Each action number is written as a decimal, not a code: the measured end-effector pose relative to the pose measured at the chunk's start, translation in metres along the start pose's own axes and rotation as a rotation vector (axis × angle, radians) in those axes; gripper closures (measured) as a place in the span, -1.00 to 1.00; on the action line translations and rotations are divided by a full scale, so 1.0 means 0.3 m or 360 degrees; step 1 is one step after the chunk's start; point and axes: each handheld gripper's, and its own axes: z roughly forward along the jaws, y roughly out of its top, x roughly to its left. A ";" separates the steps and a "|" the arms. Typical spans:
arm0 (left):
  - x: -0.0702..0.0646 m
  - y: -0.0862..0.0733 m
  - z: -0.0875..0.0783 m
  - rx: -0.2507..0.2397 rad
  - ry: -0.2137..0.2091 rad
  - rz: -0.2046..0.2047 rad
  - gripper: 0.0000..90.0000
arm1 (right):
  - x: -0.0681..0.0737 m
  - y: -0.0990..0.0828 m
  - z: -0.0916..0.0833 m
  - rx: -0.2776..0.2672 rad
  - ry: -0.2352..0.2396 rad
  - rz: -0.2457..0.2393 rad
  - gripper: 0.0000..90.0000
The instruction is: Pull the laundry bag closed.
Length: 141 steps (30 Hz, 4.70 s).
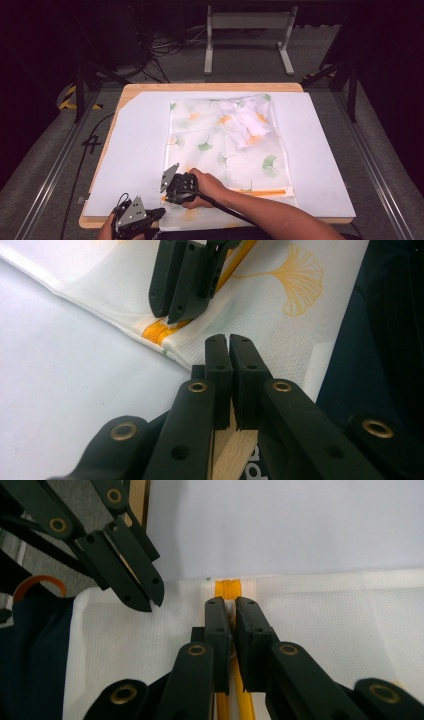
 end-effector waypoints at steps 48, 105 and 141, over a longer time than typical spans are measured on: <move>0.030 0.033 0.024 0.0040 0.0120 -0.0044 1.00 | 0.019 0.100 0.002 0.0435 -0.0014 -0.0205 0.96; 0.041 0.022 0.022 0.0008 0.0093 -0.0088 1.00 | 0.034 0.018 -0.052 0.0520 -0.0095 -0.0219 0.88; 0.044 0.018 0.021 -0.0002 0.0080 -0.0107 1.00 | 0.007 -0.202 -0.206 0.0558 -0.0092 -0.0102 0.88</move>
